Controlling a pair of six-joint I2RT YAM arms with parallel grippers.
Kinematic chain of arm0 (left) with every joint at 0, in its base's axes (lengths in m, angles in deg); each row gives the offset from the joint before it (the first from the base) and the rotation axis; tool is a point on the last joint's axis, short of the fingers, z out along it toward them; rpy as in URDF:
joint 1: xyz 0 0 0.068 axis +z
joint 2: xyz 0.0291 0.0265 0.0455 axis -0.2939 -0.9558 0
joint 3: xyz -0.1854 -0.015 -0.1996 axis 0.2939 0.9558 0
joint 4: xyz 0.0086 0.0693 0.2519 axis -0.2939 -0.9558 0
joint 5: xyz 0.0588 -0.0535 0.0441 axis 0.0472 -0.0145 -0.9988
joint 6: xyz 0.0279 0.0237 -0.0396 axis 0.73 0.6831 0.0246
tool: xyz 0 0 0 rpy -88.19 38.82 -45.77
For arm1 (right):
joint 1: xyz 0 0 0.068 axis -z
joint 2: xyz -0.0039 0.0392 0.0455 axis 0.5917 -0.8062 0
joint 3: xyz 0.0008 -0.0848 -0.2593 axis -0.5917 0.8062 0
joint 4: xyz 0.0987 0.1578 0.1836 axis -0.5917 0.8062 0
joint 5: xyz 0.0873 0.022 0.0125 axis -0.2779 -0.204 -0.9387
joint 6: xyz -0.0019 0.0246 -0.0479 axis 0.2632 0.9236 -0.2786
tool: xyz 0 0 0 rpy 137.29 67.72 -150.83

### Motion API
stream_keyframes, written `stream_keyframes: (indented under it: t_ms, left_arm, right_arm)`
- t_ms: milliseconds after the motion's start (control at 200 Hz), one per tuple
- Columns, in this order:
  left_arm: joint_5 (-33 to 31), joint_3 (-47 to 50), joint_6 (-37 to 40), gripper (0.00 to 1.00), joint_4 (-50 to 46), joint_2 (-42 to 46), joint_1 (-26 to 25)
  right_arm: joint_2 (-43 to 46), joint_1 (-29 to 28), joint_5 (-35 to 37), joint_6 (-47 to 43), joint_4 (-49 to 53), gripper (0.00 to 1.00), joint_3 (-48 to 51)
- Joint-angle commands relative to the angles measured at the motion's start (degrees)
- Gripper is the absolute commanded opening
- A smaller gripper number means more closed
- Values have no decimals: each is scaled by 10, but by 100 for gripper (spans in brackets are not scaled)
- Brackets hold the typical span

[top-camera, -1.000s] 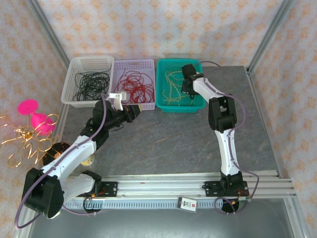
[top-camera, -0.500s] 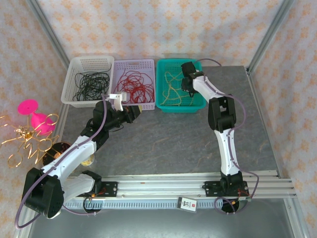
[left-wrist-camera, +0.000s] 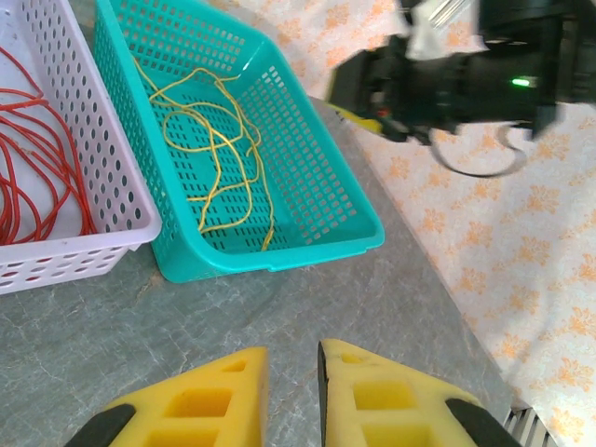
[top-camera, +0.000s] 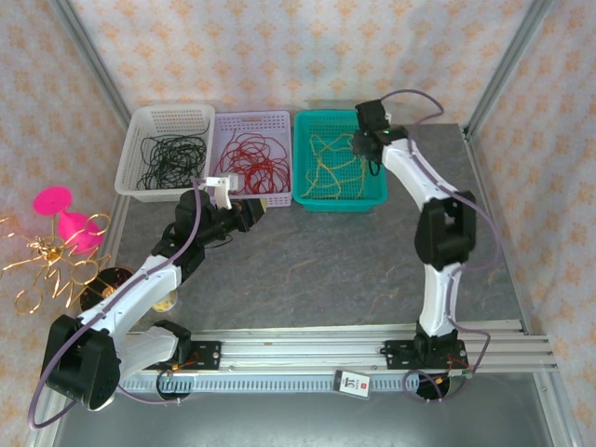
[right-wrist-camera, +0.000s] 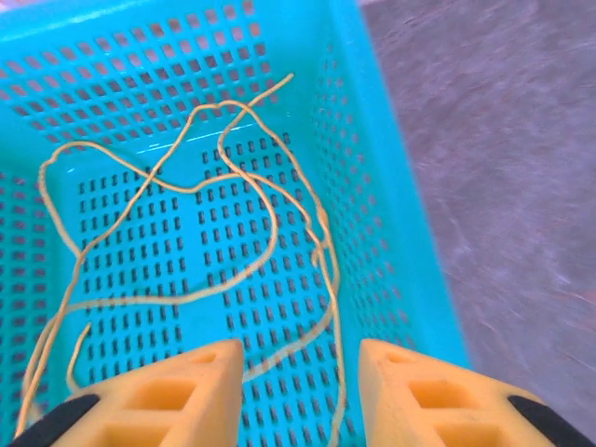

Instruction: Untangle the cables

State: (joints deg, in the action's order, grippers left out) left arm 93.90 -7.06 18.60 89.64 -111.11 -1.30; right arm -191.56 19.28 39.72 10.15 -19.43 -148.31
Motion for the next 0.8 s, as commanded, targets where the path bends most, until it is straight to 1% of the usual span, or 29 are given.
stream_keyframes:
  t_ms: [0, 40, 130, 200, 245, 305, 335, 355, 395, 455, 551, 606, 691, 796]
  left_arm:
    - [-11, 8, 1, 21, 28, 4, -1]
    - [-12, 11, 2, 21, 32, 3, -1]
    - [-17, 15, 6, 22, 36, -1, 0]
    - [-32, 22, 13, 22, 34, -2, 0]
    - [-46, 27, 19, 22, 29, -1, 1]
    - [-70, 34, 34, 26, 19, 0, 2]
    - [-83, 40, 42, 28, 17, 1, 2]
    - [-94, 44, 46, 30, 14, 0, 3]
    - [-118, 49, 54, 31, 8, -1, 4]
    - [-146, 60, 64, 31, 0, -2, 8]
    - [-193, 75, 71, 32, -10, 2, 12]
    - [-215, 87, 69, 33, -9, 9, 14]
    - [-239, 106, 71, 34, -4, 24, 17]
    - [-261, 121, 73, 35, -6, 40, 22]
  right_arm:
    - [137, -3, 29, -14, -91, 37, 143]
    - [191, -3, 35, -21, -136, 37, 218]
    - [300, -1, 82, -44, -237, 40, 383]
    - [372, 9, 126, -65, -331, 49, 515]
    - [408, 27, 150, -70, -394, 55, 594]
    - [442, 60, 160, -80, -484, 57, 696]
    - [443, 78, 168, -73, -533, 57, 739]
    - [460, 90, 177, -66, -554, 59, 762]
    - [461, 116, 179, -50, -598, 61, 799]
    - [450, 144, 137, -43, -652, 62, 833]
    - [413, 144, 110, -55, -767, 64, 872]
    - [403, 144, 102, -62, -787, 65, 870]
    - [386, 144, 79, -88, -939, 66, 914]
    - [347, 144, 83, -114, -1055, 66, 941]
